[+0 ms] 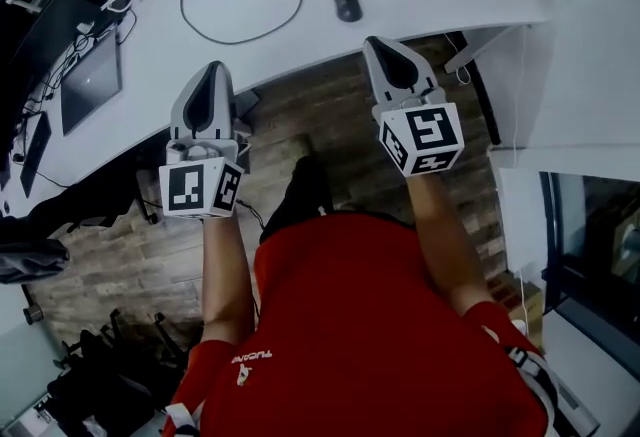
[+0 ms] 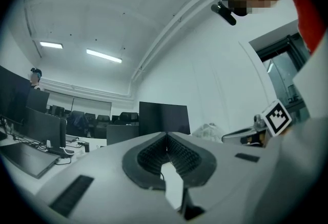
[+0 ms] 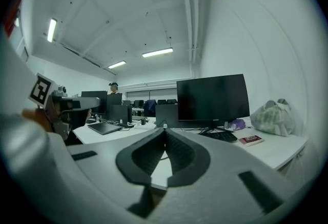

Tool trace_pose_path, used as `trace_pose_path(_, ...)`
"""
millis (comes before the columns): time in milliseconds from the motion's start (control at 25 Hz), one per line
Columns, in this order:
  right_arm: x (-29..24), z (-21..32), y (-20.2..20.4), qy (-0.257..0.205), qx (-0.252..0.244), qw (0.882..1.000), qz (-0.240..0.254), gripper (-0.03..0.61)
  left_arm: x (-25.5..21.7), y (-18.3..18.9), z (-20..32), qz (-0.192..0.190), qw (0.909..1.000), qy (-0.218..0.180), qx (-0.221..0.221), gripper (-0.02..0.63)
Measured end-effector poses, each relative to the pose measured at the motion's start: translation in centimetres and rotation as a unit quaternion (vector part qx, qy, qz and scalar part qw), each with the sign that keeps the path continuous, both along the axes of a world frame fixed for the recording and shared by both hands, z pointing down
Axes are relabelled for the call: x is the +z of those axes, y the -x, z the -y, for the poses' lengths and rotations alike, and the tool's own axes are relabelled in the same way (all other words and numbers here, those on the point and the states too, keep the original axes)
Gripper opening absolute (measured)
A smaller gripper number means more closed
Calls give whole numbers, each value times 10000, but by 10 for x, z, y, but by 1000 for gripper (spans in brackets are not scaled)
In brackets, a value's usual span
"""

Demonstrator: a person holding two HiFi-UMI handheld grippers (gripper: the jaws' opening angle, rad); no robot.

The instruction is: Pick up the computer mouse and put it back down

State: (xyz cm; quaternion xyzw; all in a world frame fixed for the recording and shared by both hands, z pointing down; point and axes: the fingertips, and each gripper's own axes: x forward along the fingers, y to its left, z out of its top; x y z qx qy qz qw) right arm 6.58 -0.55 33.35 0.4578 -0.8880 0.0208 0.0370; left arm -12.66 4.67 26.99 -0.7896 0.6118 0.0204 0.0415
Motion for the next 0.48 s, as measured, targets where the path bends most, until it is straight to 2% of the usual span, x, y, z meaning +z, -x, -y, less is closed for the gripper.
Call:
trace_pose_path(200,24,58,20,303,259,9987,-310,6,18,21,60,-102,9998,101,142,11)
trace_pose_path(480,68,130,39,889,712,9911,-685,119,35,55,144,-202,9986,219,447,11)
